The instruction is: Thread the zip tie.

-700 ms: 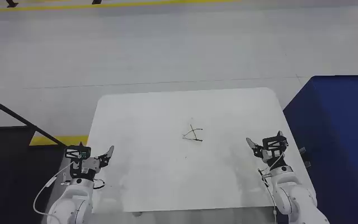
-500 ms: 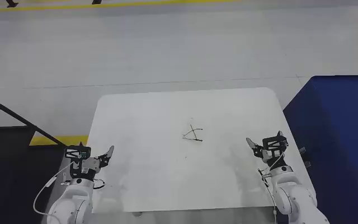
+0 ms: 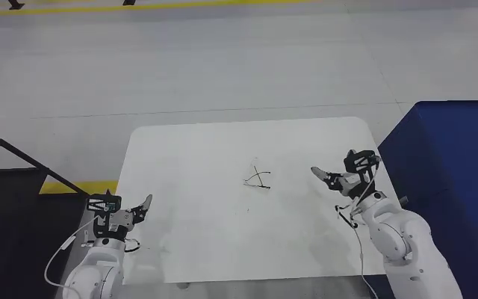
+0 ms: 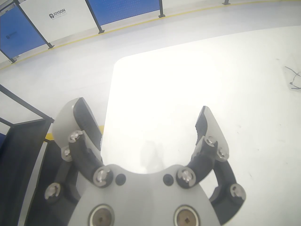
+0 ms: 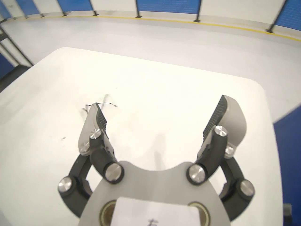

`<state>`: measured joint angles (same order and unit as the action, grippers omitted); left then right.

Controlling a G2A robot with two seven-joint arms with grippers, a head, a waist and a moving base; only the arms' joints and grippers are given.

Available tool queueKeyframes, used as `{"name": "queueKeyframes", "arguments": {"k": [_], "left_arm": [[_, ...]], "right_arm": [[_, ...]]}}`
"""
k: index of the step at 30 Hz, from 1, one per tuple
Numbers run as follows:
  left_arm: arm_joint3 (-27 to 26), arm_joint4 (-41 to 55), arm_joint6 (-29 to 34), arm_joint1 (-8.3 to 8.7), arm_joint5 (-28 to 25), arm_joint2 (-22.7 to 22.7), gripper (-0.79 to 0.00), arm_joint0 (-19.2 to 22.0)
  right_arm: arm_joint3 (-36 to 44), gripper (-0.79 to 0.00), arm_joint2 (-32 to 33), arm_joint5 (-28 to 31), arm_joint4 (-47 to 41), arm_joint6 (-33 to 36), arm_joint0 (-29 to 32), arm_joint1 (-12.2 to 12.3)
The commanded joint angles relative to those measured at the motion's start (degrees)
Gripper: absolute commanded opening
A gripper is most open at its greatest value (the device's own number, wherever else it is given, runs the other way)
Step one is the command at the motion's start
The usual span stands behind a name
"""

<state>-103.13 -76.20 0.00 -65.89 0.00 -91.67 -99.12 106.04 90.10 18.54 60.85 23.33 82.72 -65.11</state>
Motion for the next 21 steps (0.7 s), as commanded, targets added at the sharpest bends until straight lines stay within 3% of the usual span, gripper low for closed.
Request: {"name": "queueKeyframes", "arguments": {"k": [1,7,18,19,21], "left_arm": [[0.0,0.0,0.0,0.00,0.0,0.0,0.000,0.0],[0.0,0.0,0.0,0.00,0.0,0.0,0.000,0.0],[0.0,0.0,0.0,0.00,0.0,0.0,0.000,0.0],[0.0,0.0,0.0,0.00,0.0,0.0,0.000,0.0],[0.0,0.0,0.0,0.00,0.0,0.0,0.000,0.0]], "right_arm": [[-1.2,0.000,-3.0,1.1,-0.8,6.0,-6.7,-0.1],[-9.8,0.000,-8.5,2.9,-12.1,18.6,-22.0,-0.7],[-10.4,0.000,-8.6,3.8,-14.6,19.1,-22.3,-0.7],[-10.8,0.000,-8.7,6.4,-19.1,20.5,-22.8,-0.7],[-14.2,0.000,-9.9,10.5,-26.5,30.2,-28.0,-0.5]]}}
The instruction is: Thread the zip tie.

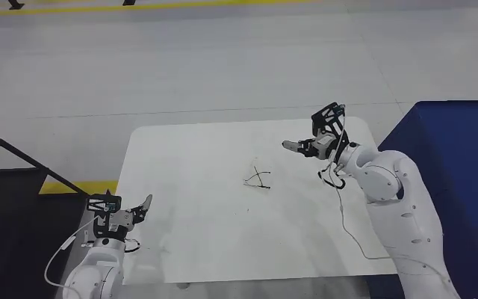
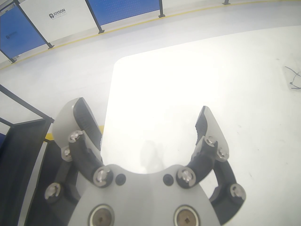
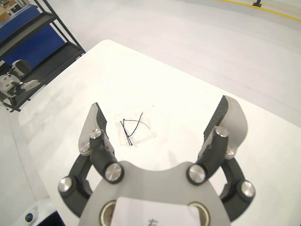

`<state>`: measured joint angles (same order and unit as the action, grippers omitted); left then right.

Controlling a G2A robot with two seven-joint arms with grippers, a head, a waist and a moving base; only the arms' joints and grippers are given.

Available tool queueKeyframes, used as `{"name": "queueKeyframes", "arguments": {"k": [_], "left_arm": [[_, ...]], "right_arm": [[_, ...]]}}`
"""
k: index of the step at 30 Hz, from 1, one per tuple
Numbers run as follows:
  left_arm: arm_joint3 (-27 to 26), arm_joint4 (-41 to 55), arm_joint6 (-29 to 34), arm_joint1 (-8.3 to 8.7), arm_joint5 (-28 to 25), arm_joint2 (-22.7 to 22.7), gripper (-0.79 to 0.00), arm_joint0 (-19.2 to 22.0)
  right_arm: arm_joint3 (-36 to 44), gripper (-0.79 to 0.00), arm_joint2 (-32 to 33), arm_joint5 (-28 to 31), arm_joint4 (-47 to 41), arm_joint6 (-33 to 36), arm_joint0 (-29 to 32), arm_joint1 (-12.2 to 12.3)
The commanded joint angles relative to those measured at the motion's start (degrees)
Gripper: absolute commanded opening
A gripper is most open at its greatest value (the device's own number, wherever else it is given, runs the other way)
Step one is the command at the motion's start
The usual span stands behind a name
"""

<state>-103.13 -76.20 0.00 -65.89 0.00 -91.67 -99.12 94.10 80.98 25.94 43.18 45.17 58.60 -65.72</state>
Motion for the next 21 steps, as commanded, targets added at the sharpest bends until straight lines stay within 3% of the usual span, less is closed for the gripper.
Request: {"name": "queueKeyframes", "arguments": {"k": [1,6,10,14,21], "left_arm": [[0.0,0.0,0.0,0.00,0.0,0.0,0.000,0.0],[0.0,0.0,0.0,0.00,0.0,0.0,0.000,0.0],[0.0,0.0,0.0,0.00,0.0,0.0,0.000,0.0],[0.0,0.0,0.0,0.00,0.0,0.0,0.000,0.0],[0.0,0.0,0.0,0.00,0.0,0.0,0.000,0.0]], "right_arm": [[-4.8,0.000,-2.5,2.3,-11.3,13.4,-7.8,0.0],[-27.1,0.000,-17.4,-2.2,-30.3,35.2,-30.4,-3.2],[-44.4,0.000,-30.2,-7.4,-40.3,40.6,-42.9,-8.1],[-54.1,0.000,-41.4,-9.6,-46.5,42.8,-48.1,-12.0],[-54.1,0.000,-41.4,-9.6,-46.5,42.8,-48.1,-12.0]]}}
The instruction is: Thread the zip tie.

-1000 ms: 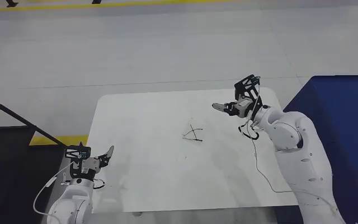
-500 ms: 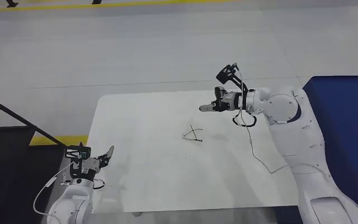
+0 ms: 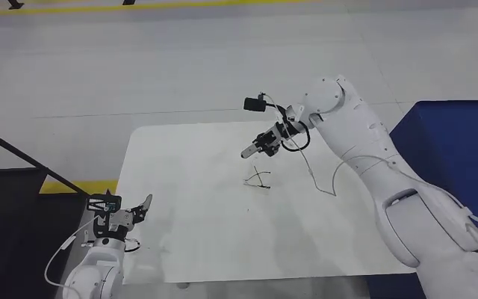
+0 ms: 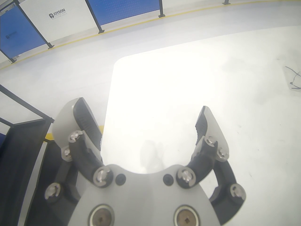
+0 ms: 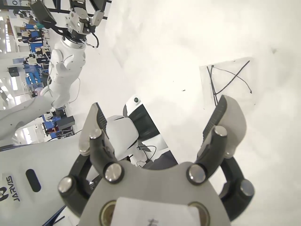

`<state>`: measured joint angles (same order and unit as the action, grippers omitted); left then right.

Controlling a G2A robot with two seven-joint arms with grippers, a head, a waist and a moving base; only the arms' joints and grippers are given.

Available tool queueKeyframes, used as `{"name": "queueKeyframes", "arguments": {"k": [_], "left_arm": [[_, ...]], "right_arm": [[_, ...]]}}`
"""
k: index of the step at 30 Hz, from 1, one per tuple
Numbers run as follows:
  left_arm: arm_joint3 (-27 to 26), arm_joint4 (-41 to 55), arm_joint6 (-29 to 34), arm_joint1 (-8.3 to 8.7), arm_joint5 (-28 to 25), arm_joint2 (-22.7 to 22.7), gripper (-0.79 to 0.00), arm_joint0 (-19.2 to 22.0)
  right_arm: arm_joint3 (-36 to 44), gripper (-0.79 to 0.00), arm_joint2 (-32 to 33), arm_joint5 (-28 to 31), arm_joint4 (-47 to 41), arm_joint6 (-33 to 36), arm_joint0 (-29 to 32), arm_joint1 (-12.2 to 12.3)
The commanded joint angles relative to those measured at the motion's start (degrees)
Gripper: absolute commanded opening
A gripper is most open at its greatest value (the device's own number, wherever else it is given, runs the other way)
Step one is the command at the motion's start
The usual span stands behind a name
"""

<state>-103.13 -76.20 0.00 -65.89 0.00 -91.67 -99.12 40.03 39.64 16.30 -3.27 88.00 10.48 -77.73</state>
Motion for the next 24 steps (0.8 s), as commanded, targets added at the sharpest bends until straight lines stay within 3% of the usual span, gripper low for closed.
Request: {"name": "queueKeyframes", "arguments": {"k": [1,5,9,12,18,24], "left_arm": [[0.0,0.0,0.0,0.00,0.0,0.0,0.000,0.0],[0.0,0.0,0.0,0.00,0.0,0.0,0.000,0.0],[0.0,0.0,0.0,0.00,0.0,0.0,0.000,0.0],[0.0,0.0,0.0,0.00,0.0,0.0,0.000,0.0],[0.0,0.0,0.0,0.00,0.0,0.0,0.000,0.0],[0.0,0.0,0.0,0.00,0.0,0.0,0.000,0.0]], "right_arm": [[0.0,0.000,-0.1,0.0,0.0,0.0,0.0,0.0],[2.0,0.000,-1.7,-0.9,-0.8,0.0,1.6,-0.5],[-2.7,0.000,-11.0,-22.9,-4.7,0.0,0.1,-3.4],[-6.2,0.000,-18.1,-27.7,-7.8,0.0,-2.3,-5.3],[-10.4,0.000,-27.4,-26.6,-16.8,0.0,-6.2,-6.9],[-10.4,0.000,-27.4,-26.6,-16.8,0.0,-6.2,-6.9]]}}
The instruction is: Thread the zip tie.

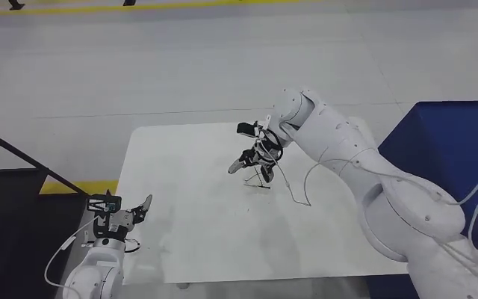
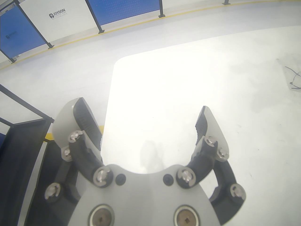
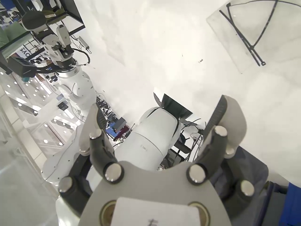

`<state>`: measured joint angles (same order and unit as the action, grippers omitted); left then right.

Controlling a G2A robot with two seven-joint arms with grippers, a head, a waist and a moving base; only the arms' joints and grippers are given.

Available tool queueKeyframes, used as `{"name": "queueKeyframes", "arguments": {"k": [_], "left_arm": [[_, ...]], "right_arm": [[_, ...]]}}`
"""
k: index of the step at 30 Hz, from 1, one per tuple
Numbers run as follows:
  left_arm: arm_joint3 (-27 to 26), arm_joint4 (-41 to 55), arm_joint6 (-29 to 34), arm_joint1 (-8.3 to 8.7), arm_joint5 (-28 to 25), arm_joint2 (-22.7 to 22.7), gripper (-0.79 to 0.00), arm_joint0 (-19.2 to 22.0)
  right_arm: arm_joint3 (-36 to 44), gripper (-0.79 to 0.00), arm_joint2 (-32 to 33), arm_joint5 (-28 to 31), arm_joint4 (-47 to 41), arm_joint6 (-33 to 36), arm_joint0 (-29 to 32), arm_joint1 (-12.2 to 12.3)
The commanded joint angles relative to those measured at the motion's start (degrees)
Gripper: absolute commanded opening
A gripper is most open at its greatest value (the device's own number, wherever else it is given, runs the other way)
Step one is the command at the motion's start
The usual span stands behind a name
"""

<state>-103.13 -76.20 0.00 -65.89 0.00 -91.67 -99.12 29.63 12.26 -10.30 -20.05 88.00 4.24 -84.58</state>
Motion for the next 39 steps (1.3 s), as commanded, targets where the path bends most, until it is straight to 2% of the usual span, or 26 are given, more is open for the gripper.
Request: {"name": "queueKeyframes", "arguments": {"k": [1,11,12,13,18,19,20,22,23,24,28,32,39], "left_arm": [[0.0,0.0,0.0,0.00,0.0,0.0,0.000,0.0],[0.0,0.0,0.0,0.00,0.0,0.0,0.000,0.0],[0.0,0.0,0.0,0.00,0.0,0.0,0.000,0.0],[0.0,0.0,0.0,0.00,0.0,0.0,0.000,0.0],[0.0,0.0,0.0,0.00,0.0,0.0,0.000,0.0],[0.0,0.0,0.0,0.00,0.0,0.0,0.000,0.0],[0.0,0.0,0.0,0.00,0.0,0.0,0.000,0.0],[0.0,0.0,0.0,0.00,0.0,0.0,0.000,0.0],[0.0,0.0,0.0,0.00,0.0,0.0,0.000,0.0],[0.0,0.0,0.0,0.00,0.0,0.0,0.000,0.0],[0.0,0.0,0.0,0.00,0.0,0.0,0.000,0.0],[0.0,0.0,0.0,0.00,0.0,0.0,0.000,0.0],[0.0,0.0,0.0,0.00,0.0,0.0,0.000,0.0]], "right_arm": [[0.0,0.000,0.0,0.0,0.0,0.0,0.0,0.0],[0.3,0.000,-0.5,-0.2,1.5,-1.5,-0.2,0.0],[2.1,0.000,-1.7,-2.6,5.7,-5.5,-0.5,-0.2],[3.8,0.000,-2.2,-4.7,7.5,-6.6,-0.8,-0.1],[7.2,0.000,-2.5,-12.6,16.1,-6.8,-2.2,1.5],[7.7,0.000,-2.5,-12.4,16.8,-6.4,-2.1,1.9],[7.8,-0.031,-2.3,-11.9,16.9,-6.0,-2.2,2.4],[8.3,-0.160,-2.4,-11.2,18.0,-5.3,-2.1,3.1],[8.9,-0.397,-2.5,-11.3,19.2,-5.3,-1.9,3.3],[9.4,-0.434,-2.5,-11.4,20.1,-5.4,-1.6,3.4],[9.4,-0.465,-2.4,-9.8,21.3,-4.8,-0.8,3.5],[7.2,-0.462,-1.7,-5.6,20.5,-4.9,-0.1,2.7],[1.3,-0.483,-1.7,0.2,20.3,-5.2,1.2,-0.6]]}}
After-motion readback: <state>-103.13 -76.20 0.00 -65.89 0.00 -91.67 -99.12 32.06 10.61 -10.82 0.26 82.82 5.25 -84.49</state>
